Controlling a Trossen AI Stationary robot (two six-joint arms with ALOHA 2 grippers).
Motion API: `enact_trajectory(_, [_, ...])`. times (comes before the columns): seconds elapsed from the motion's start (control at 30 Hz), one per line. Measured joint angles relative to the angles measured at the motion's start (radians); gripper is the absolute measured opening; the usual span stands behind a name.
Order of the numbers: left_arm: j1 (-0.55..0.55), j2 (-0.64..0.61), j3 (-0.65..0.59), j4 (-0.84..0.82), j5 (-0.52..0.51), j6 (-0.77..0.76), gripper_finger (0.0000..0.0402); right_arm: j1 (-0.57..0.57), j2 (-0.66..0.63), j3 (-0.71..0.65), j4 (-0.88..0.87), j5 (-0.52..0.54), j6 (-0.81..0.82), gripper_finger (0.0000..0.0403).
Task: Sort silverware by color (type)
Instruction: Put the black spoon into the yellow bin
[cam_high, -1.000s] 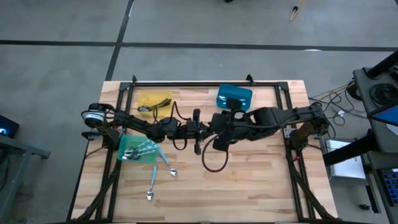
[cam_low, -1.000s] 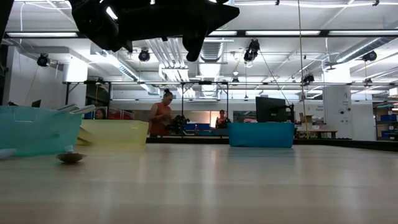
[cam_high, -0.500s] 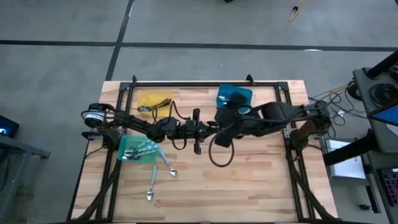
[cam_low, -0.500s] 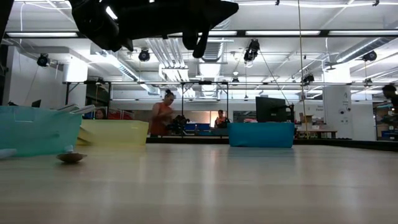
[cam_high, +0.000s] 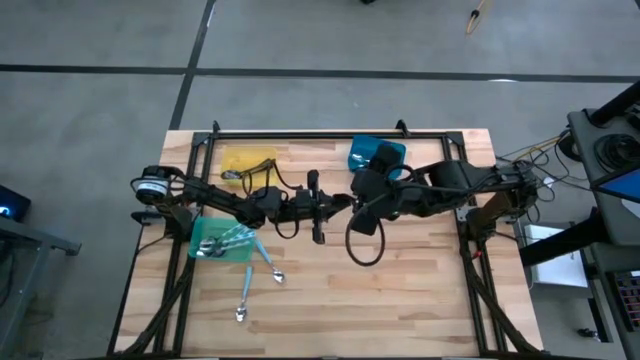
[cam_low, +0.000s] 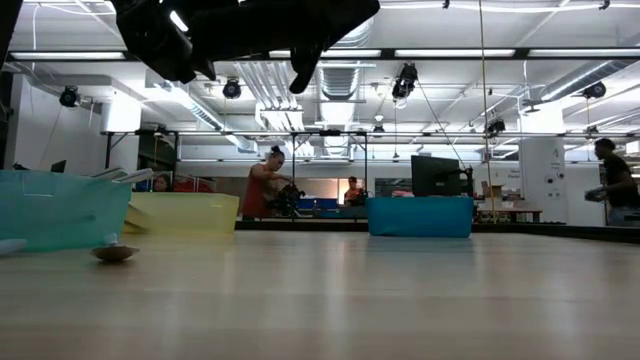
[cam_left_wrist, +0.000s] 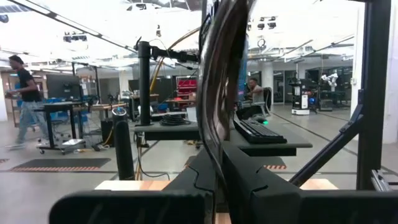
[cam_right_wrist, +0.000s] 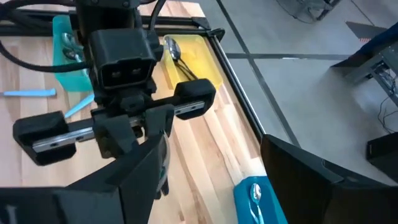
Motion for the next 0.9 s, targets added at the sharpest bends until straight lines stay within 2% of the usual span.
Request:
enact_trajectory(0.23, [0.0,0.0,0.0,0.003,-0.005,0.005,0.0,0.0,-0.035,0.004,0.025,0.015,-0.019,0.026])
enact_trajectory(0.57, [0.0,0.0,0.0,0.023,-0.005,0.032,0.0,0.053,-0.097,-0.064,-0.007,0.016,0.092,0.026])
enact_trajectory(0.77, [0.0,-0.017,0.0,0.088,-0.006,0.026,0.0,0.132,-0.137,-0.287,0.01,0.141,0.208,0.026])
enact_trajectory(0.9, [0.001,-0.046,0.0,0.118,-0.051,0.026,0.0,0.185,-0.162,-0.506,0.134,0.284,0.269,0.026])
